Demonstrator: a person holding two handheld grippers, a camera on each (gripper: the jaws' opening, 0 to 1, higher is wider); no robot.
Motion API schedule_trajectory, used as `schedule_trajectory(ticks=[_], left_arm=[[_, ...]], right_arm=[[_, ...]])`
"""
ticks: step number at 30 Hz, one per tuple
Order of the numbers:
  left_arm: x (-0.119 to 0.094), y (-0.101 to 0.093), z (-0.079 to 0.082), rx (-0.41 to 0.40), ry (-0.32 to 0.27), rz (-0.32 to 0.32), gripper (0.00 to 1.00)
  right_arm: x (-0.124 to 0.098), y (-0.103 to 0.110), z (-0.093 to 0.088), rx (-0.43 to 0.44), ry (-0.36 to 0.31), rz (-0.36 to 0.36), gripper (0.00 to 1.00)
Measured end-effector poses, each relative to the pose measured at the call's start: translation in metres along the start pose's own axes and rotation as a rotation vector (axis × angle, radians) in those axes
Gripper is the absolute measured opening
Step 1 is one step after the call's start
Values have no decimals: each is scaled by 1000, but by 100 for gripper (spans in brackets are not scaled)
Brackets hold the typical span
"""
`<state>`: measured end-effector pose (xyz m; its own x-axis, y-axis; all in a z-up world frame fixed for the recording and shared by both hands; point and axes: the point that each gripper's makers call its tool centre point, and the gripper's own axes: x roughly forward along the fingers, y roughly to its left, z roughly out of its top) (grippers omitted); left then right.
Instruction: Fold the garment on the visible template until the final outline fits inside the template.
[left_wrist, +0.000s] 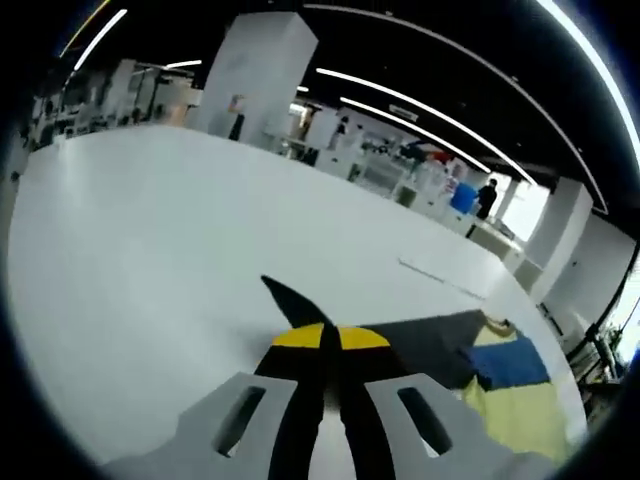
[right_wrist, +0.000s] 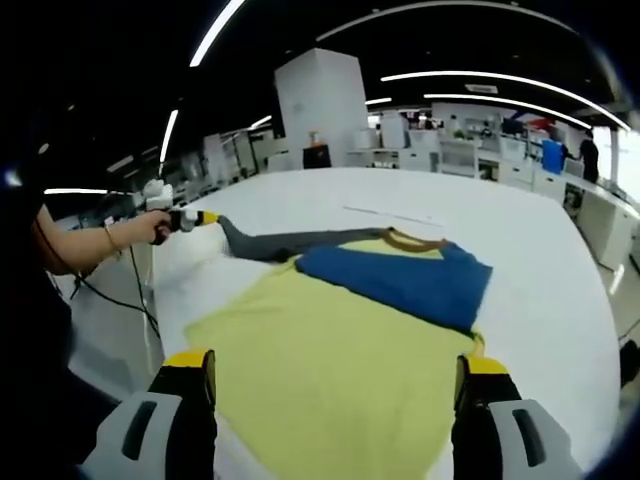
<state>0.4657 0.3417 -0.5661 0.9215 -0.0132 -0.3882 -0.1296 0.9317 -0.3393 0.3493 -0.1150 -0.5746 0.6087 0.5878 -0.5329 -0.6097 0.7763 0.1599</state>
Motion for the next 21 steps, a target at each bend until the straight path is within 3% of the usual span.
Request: schedule_trajectory(ticks=[21], left_arm=[[13, -67, 22, 65, -26, -151, 0]], right_arm=[[1, 6, -3, 5, -2, 15, 99]])
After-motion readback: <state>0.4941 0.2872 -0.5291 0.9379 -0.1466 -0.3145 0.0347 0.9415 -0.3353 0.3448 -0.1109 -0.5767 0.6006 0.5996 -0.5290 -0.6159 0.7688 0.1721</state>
